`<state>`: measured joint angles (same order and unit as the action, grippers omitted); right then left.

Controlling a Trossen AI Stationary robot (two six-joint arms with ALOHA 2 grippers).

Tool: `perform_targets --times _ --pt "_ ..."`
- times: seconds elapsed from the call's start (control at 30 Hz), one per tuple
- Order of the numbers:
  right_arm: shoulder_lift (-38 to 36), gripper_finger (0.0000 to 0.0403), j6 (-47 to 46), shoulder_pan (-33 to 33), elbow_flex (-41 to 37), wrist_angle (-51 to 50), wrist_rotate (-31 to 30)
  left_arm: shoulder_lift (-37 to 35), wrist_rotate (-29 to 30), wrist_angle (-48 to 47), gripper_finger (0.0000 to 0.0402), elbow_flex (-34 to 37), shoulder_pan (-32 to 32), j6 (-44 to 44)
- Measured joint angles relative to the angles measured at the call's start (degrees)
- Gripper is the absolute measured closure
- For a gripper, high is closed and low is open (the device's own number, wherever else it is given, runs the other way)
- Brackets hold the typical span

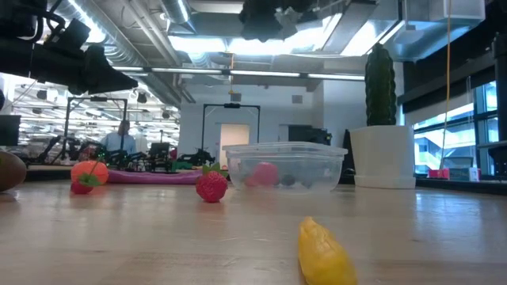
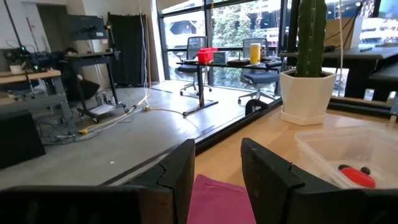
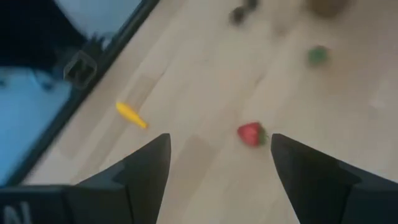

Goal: Pick and placing Produce into tupperware
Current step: Put the yellow corn into the transparent container

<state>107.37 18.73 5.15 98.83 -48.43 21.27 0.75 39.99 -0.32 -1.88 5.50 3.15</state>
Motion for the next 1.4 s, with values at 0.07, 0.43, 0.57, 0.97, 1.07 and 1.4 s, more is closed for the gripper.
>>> perform_targets --times 0.07,0.43,0.57,0.97,1.07,1.4 --pt "0.0 0.0125 4.2 2.1 -2.9 2.2 -0.2 0.0 0.0 0.0 0.0278 0.0 0.0 0.4" --pt "0.0 0.0125 12.1 9.4 -18.0 32.7 -0.3 0.0 -0.1 0.0 0.0278 0.0 0.0 -1.4" --pt "0.0 0.0125 13.9 10.9 -22.8 40.0 -2.2 0.0 -0.1 0.0 0.0278 0.0 0.0 -1.4" --pt "8.3 0.0165 17.0 17.7 -25.5 43.1 -2.7 0.0 -0.3 0.0 0.0278 0.0 0.0 -1.6" --pt "10.6 0.0175 17.0 18.2 -24.0 43.4 -2.8 0.0 -0.3 0.0 0.0278 0.0 0.0 -1.6" --pt "17.5 0.0202 16.2 18.4 -19.8 42.2 -2.5 0.0 -0.3 0.0 0.0278 0.0 0.0 -1.6"
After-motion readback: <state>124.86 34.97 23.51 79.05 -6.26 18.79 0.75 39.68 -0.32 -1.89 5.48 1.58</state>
